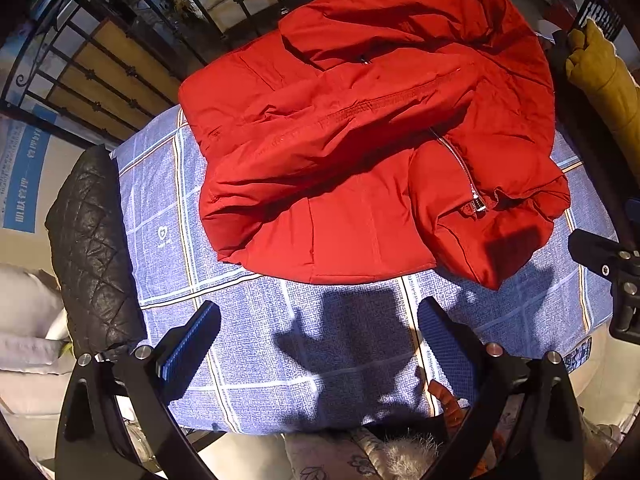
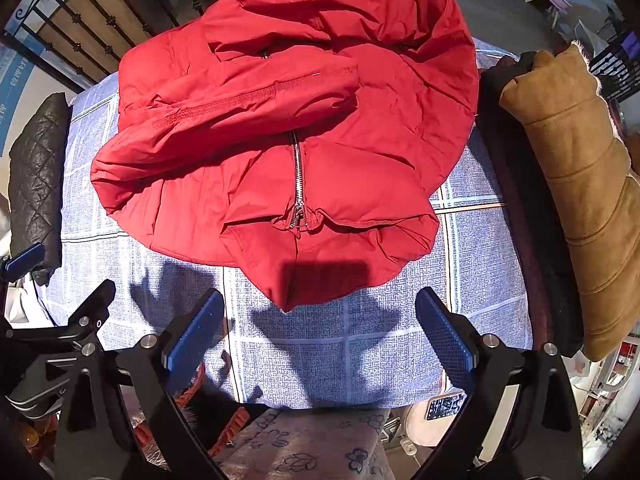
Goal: Fold large clothes
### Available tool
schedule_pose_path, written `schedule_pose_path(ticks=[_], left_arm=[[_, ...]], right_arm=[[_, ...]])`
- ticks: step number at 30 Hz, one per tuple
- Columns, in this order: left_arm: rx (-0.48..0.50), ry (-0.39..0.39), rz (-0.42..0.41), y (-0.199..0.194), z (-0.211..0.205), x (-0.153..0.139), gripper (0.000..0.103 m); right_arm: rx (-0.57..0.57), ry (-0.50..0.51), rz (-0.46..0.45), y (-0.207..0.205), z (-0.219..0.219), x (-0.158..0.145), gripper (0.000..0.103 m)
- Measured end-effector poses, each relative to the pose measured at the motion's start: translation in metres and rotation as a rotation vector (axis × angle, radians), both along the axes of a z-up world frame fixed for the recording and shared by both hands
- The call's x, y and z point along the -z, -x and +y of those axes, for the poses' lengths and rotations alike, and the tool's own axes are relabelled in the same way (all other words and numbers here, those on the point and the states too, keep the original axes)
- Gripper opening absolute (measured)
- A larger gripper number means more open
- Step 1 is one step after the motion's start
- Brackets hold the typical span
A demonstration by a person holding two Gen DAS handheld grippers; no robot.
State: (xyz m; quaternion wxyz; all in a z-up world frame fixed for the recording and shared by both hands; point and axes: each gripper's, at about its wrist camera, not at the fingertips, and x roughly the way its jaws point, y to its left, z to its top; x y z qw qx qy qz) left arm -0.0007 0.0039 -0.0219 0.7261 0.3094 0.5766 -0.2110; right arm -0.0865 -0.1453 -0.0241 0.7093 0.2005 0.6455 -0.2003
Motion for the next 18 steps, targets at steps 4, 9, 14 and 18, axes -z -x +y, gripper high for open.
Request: schedule_pose_path(ticks=[4, 9, 14, 18], left_arm=[[-0.002, 0.0, 0.001, 0.0, 0.0, 0.001, 0.097], [-0.006, -0.006, 0.014, -0.004, 0.0, 0.006, 0.097], [-0.007, -0.007, 0.025, -0.008, 0.0, 0.008, 0.097], [-0.006, -0.006, 0.033, -0.012, 0.0, 0.01, 0.097]], right_arm=[[0.001, -0.002, 0.004, -0.001, 0.0, 0.0, 0.095], [0.003, -0.005, 0.011, -0.003, -0.001, 0.003, 0.095], [0.0, -0.006, 0.021, -0.005, -0.001, 0.006, 0.095], [0.005, -0.002, 0.025, -0.008, -0.001, 0.007, 0.095]])
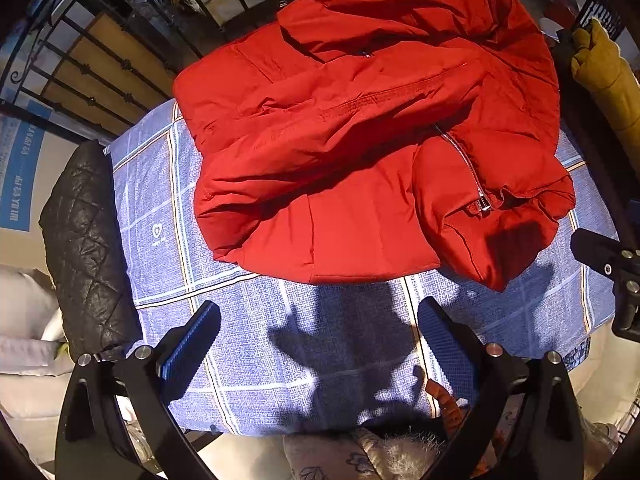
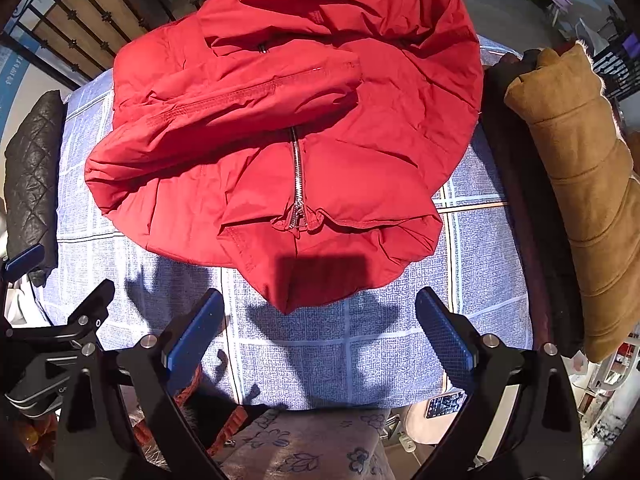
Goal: Fold large clothes
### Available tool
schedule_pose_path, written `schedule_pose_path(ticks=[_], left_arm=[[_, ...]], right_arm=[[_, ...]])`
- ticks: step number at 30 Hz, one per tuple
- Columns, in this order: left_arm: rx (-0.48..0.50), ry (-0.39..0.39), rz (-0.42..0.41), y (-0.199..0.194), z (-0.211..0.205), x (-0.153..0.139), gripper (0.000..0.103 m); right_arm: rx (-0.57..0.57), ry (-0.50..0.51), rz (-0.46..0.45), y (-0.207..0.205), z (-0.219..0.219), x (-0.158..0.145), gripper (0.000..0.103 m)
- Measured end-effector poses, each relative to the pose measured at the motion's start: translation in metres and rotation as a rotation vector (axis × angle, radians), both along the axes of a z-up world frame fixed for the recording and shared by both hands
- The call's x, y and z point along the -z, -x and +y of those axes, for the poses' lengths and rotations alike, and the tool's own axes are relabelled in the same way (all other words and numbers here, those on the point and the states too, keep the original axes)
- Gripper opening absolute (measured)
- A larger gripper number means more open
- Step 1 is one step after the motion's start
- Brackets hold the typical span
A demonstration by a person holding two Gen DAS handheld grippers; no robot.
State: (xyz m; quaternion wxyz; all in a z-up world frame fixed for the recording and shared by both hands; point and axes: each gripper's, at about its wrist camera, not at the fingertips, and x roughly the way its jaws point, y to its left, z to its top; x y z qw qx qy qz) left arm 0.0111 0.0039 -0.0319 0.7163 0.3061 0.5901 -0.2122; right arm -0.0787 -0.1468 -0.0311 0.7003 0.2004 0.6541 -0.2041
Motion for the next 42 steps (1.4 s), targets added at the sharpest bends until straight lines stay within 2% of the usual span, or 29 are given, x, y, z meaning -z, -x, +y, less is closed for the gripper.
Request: schedule_pose_path(ticks=[3, 6, 10, 14, 17, 19, 22, 23, 24, 25, 26, 27, 29, 31, 33, 35, 37, 39, 41, 42], left_arm=[[-0.008, -0.002, 0.015, -0.005, 0.004, 0.005, 0.097], [-0.061, -0.012, 0.034, -0.023, 0.022, 0.014, 0.097], [-0.2, -0.044, 0.03, -0.061, 0.076, 0.024, 0.097], [-0.344, -0.093, -0.006, -0.094, 0.139, 0.03, 0.097], [-0.447, -0.101, -0.024, -0.11, 0.183, 0.032, 0.097], [-0.488, -0.1, -0.017, -0.113, 0.203, 0.035, 0.097], [-0.509, -0.107, 0.006, -0.113, 0.219, 0.043, 0.097], [-0.512, -0.107, 0.011, -0.111, 0.221, 0.045, 0.097], [-0.516, -0.101, 0.019, -0.111, 0.223, 0.048, 0.097], [-0.521, -0.098, 0.023, -0.11, 0.225, 0.049, 0.097], [-0.527, -0.095, 0.029, -0.109, 0.226, 0.05, 0.097], [-0.534, -0.088, 0.034, -0.109, 0.229, 0.05, 0.097], [-0.541, -0.076, 0.021, -0.11, 0.233, 0.047, 0.097], [-0.547, -0.076, -0.003, -0.115, 0.237, 0.044, 0.097], [-0.558, -0.079, -0.023, -0.125, 0.239, 0.039, 0.097], [-0.553, -0.073, -0.049, -0.137, 0.237, 0.03, 0.097], [-0.524, -0.064, -0.096, -0.15, 0.226, 0.014, 0.097], [-0.474, -0.046, -0.138, -0.162, 0.204, -0.001, 0.097], [-0.394, -0.027, -0.169, -0.168, 0.171, -0.013, 0.097], [-0.352, -0.021, -0.176, -0.168, 0.153, -0.017, 0.097]], right_arm=[[0.018, -0.004, -0.009, -0.002, -0.003, 0.002, 0.095], [0.061, -0.075, -0.045, -0.004, -0.006, 0.01, 0.095], [0.121, -0.263, -0.073, -0.014, 0.004, 0.037, 0.095], [0.214, -0.529, -0.077, -0.037, 0.034, 0.085, 0.095], [0.242, -0.609, -0.122, -0.066, 0.054, 0.103, 0.095], [0.258, -0.631, -0.188, -0.096, 0.067, 0.108, 0.095], [0.297, -0.603, -0.239, -0.151, 0.074, 0.116, 0.095], [0.303, -0.568, -0.252, -0.171, 0.075, 0.12, 0.094], [0.299, -0.502, -0.225, -0.188, 0.074, 0.123, 0.092], [0.289, -0.426, -0.184, -0.199, 0.075, 0.132, 0.083], [0.273, -0.359, -0.144, -0.213, 0.079, 0.139, 0.069], [0.252, -0.322, -0.133, -0.225, 0.085, 0.141, 0.06], [0.138, -0.238, -0.158, -0.241, 0.107, 0.127, 0.025], [-0.105, -0.183, -0.238, -0.249, 0.146, 0.1, 0.014], [-0.299, -0.262, -0.295, -0.239, 0.181, 0.079, 0.009], [-0.508, -0.338, -0.304, -0.21, 0.217, 0.057, 0.008], [-0.639, -0.324, -0.288, -0.174, 0.233, 0.045, 0.007], [-0.661, -0.354, -0.238, -0.136, 0.221, 0.048, 0.007], [-0.581, -0.424, -0.166, -0.097, 0.187, 0.059, 0.007], [-0.551, -0.425, -0.147, -0.077, 0.175, 0.062, 0.006]])
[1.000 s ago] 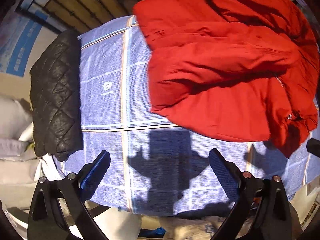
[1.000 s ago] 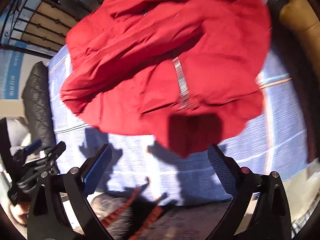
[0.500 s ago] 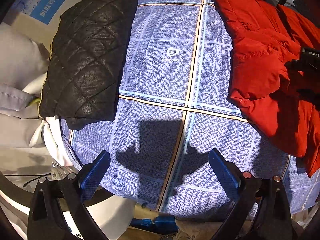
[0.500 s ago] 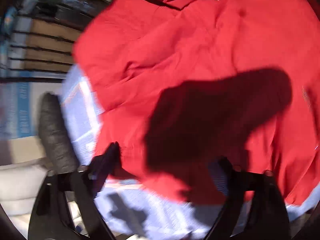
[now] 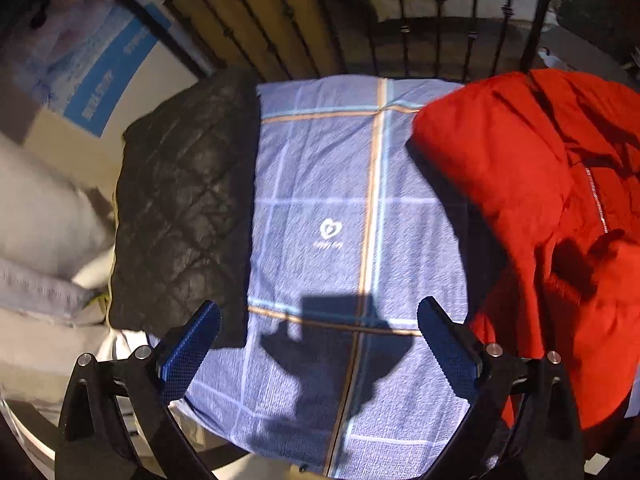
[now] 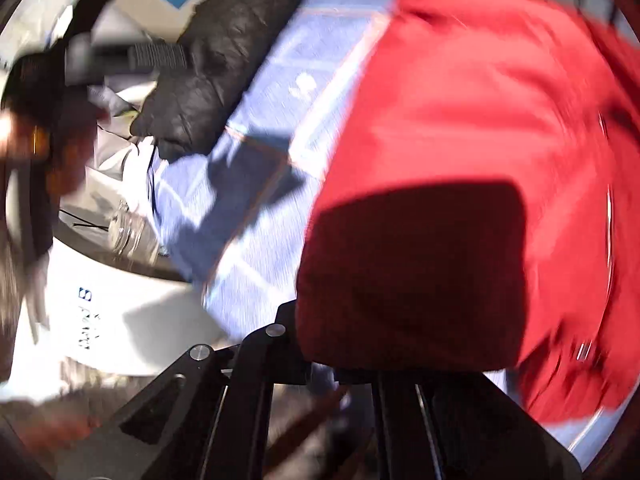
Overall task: Fold large clothes
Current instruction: 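Grasp the red jacket with both grippers and lift it off the bedspread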
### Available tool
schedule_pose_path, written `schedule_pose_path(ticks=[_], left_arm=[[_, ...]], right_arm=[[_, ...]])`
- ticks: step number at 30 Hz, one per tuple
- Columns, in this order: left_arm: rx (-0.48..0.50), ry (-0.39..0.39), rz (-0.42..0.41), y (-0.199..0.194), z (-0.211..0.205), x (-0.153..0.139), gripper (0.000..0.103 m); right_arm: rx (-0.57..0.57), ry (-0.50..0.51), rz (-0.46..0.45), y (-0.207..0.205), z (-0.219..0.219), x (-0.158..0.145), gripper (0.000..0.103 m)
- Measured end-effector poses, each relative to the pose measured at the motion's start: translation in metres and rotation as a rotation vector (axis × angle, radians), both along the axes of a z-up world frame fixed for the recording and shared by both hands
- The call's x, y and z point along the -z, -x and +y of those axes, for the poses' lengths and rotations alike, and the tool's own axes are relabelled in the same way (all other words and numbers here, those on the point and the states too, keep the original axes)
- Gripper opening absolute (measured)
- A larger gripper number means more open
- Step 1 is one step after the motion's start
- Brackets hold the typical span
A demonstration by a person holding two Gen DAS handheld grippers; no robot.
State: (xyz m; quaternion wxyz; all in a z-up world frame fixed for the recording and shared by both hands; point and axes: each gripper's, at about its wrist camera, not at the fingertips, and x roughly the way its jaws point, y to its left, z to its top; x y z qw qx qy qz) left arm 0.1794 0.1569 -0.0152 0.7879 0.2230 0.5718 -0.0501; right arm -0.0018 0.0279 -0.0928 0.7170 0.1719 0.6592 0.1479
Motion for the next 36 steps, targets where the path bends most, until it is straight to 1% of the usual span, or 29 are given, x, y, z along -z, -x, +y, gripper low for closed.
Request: schedule_pose_path(ticks=[2, 3, 4, 6, 7, 8, 9, 10, 11, 12, 14, 15, 16, 17, 19, 20, 21, 22, 23, 24, 25, 26, 28, 29, 30, 32, 33, 35, 36], left_arm=[[0.108, 0.009, -0.004, 0.005, -0.047, -0.005, 0.097], [0.161, 0.013, -0.003, 0.01, -0.069, -0.006, 0.097], [0.218, 0.019, -0.004, 0.017, -0.093, -0.006, 0.097], [0.357, 0.03, -0.019, 0.034, -0.144, -0.008, 0.097], [0.423, 0.036, -0.034, 0.041, -0.168, -0.008, 0.097], [0.496, 0.048, -0.056, 0.048, -0.195, -0.006, 0.097], [0.558, 0.054, -0.079, 0.053, -0.218, -0.003, 0.097], [0.602, 0.044, -0.103, 0.055, -0.238, 0.003, 0.097], [0.632, 0.009, -0.135, 0.056, -0.26, 0.011, 0.097], [0.674, -0.024, -0.164, 0.059, -0.282, 0.021, 0.097], [0.78, -0.048, -0.175, 0.072, -0.322, 0.041, 0.097], [0.83, -0.075, -0.176, 0.079, -0.338, 0.051, 0.097], [0.871, -0.128, -0.198, 0.087, -0.353, 0.063, 0.097], [0.899, -0.2, -0.262, 0.094, -0.367, 0.076, 0.097], [0.929, -0.291, -0.376, 0.097, -0.386, 0.095, 0.097], [0.952, -0.311, -0.386, 0.094, -0.394, 0.107, 0.097], [0.972, -0.322, -0.352, 0.089, -0.4, 0.118, 0.097], [0.98, -0.341, -0.296, 0.081, -0.405, 0.131, 0.089], [0.969, -0.367, -0.246, 0.071, -0.406, 0.144, 0.078], [0.96, -0.379, -0.236, 0.064, -0.406, 0.15, 0.075], [0.951, -0.378, -0.24, 0.058, -0.407, 0.152, 0.066], [0.937, -0.367, -0.241, 0.051, -0.405, 0.151, 0.044], [0.884, -0.304, -0.233, 0.032, -0.403, 0.135, 0.021], [0.834, -0.237, -0.218, 0.018, -0.399, 0.121, 0.01], [0.78, -0.184, -0.215, 0.006, -0.399, 0.103, 0.009], [0.639, -0.074, -0.214, -0.031, -0.382, 0.066, 0.006], [0.579, -0.041, -0.222, -0.048, -0.372, 0.051, 0.006], [0.462, 0.022, -0.242, -0.08, -0.344, 0.02, 0.005], [0.386, 0.08, -0.24, -0.103, -0.323, -0.001, 0.005]], right_arm=[[0.05, -0.004, 0.042, 0.045, -0.023, 0.0, 0.006], [0.09, -0.002, 0.073, 0.075, -0.038, -0.002, 0.006], [0.138, 0.013, 0.101, 0.097, -0.049, -0.001, 0.006], [0.256, 0.033, 0.16, 0.155, -0.079, 0.005, 0.006], [0.32, 0.045, 0.189, 0.18, -0.093, 0.011, 0.006], [0.426, 0.057, 0.232, 0.212, -0.111, 0.02, 0.006], [0.515, 0.056, 0.262, 0.235, -0.123, 0.028, 0.006], [0.593, 0.054, 0.286, 0.256, -0.133, 0.033, 0.006], [0.652, 0.062, 0.302, 0.273, -0.139, 0.036, 0.006], [0.688, 0.077, 0.303, 0.284, -0.143, 0.036, 0.006], [0.751, 0.054, 0.29, 0.293, -0.151, 0.033, 0.006], [0.776, 0.053, 0.284, 0.292, -0.151, 0.032, 0.006], [0.781, 0.069, 0.278, 0.29, -0.149, 0.031, 0.006], [0.781, 0.082, 0.273, 0.291, -0.152, 0.028, 0.006], [0.787, 0.09, 0.263, 0.286, -0.147, 0.028, 0.006], [0.788, 0.091, 0.256, 0.289, -0.147, 0.026, 0.006], [0.792, 0.085, 0.253, 0.284, -0.146, 0.028, 0.006], [0.802, 0.077, 0.253, 0.282, -0.147, 0.029, 0.006], [0.812, 0.07, 0.254, 0.283, -0.144, 0.03, 0.006], [0.816, 0.071, 0.254, 0.283, -0.144, 0.029, 0.006], [0.811, 0.081, 0.251, 0.281, -0.145, 0.027, 0.006], [0.806, 0.089, 0.246, 0.278, -0.145, 0.025, 0.006], [0.8, 0.114, 0.234, 0.271, -0.144, 0.017, 0.006], [0.803, 0.127, 0.226, 0.269, -0.143, 0.014, 0.006], [0.811, 0.138, 0.218, 0.268, -0.146, 0.01, 0.006], [0.825, 0.151, 0.203, 0.268, -0.155, 0.005, 0.006], [0.835, 0.154, 0.194, 0.267, -0.16, 0.001, 0.006], [0.859, 0.157, 0.173, 0.268, -0.171, -0.006, 0.006], [0.867, 0.161, 0.159, 0.264, -0.175, -0.015, 0.006]])
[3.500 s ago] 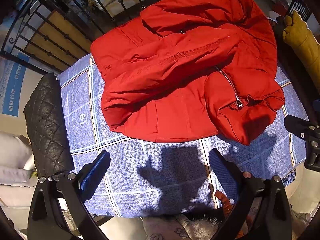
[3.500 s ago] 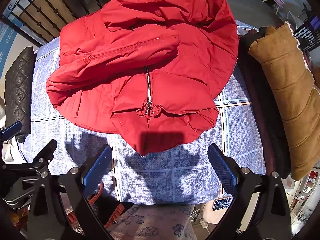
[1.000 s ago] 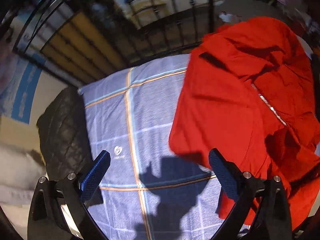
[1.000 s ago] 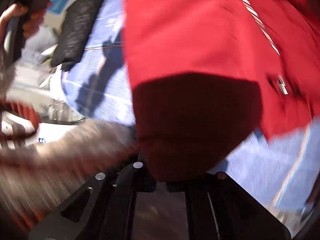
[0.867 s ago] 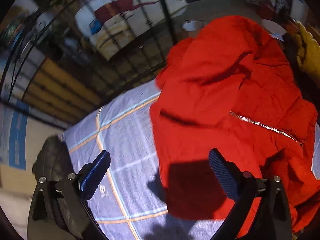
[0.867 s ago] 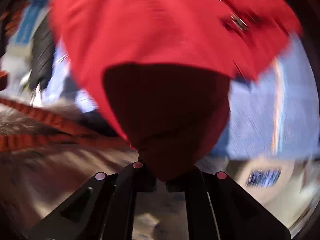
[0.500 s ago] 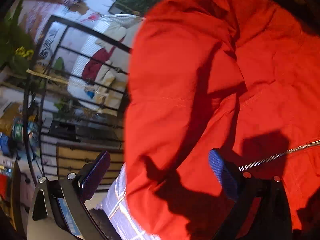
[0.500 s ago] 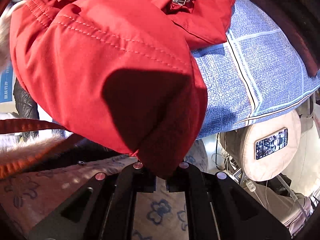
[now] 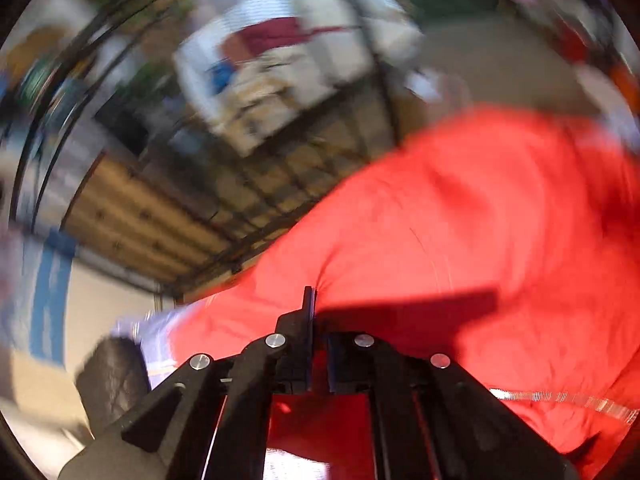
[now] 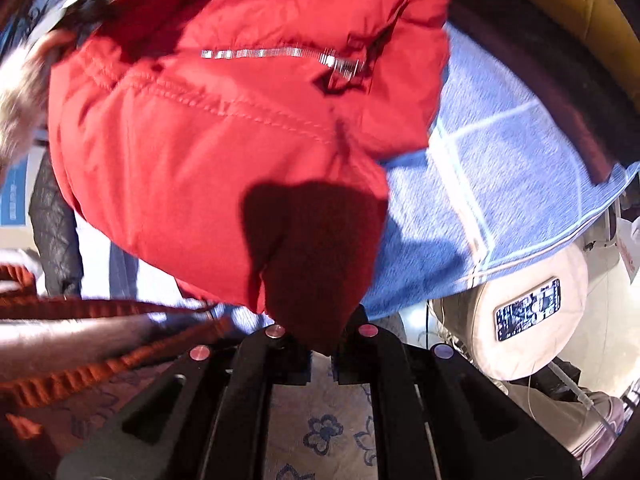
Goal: Fold large clothes
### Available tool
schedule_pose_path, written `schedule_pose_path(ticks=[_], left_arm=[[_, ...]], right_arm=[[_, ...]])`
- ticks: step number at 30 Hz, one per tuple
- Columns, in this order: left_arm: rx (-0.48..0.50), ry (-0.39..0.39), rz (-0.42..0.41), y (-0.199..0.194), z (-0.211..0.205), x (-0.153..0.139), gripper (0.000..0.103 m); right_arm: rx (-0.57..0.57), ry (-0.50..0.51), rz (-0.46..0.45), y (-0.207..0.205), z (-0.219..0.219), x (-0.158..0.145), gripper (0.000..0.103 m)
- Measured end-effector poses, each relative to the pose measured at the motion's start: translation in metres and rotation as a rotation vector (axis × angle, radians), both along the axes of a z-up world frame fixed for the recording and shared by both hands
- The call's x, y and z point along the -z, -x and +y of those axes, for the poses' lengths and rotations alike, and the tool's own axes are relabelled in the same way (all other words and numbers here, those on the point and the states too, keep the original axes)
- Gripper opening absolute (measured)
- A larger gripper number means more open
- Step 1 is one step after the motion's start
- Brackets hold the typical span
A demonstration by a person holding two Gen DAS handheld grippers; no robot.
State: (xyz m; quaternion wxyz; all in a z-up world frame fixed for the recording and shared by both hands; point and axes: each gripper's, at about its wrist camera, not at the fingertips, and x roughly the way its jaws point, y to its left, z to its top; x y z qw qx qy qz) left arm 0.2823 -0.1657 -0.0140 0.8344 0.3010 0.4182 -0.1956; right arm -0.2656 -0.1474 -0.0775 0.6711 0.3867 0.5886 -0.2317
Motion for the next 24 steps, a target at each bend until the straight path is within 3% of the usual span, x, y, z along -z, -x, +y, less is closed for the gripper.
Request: schedule_pose_path(ticks=[3, 7, 10, 15, 20, 24], left_arm=[[-0.17, 0.174, 0.029, -0.033, 0.083, -0.054, 0.005], [-0.311, 0.271, -0.157, -0.035, 0.195, -0.135, 0.005], [-0.423, 0.335, -0.224, -0.024, 0.284, -0.196, 0.005], [-0.493, 0.253, -0.393, 0.036, 0.373, -0.263, 0.005], [-0.592, 0.228, -0.449, 0.087, 0.434, -0.307, 0.005], [-0.726, 0.144, -0.424, 0.101, 0.483, -0.281, 0.005]], right_arm=[[0.022, 0.055, -0.03, -0.003, -0.016, -0.02, 0.006], [0.085, 0.132, -0.091, -0.003, -0.045, -0.056, 0.006], [0.11, 0.169, -0.156, -0.003, -0.065, -0.082, 0.006], [0.113, 0.229, -0.298, -0.025, -0.098, -0.127, 0.006], [0.012, 0.325, -0.433, -0.077, -0.128, -0.183, 0.006], [-0.124, 0.384, -0.525, -0.141, -0.14, -0.207, 0.006]])
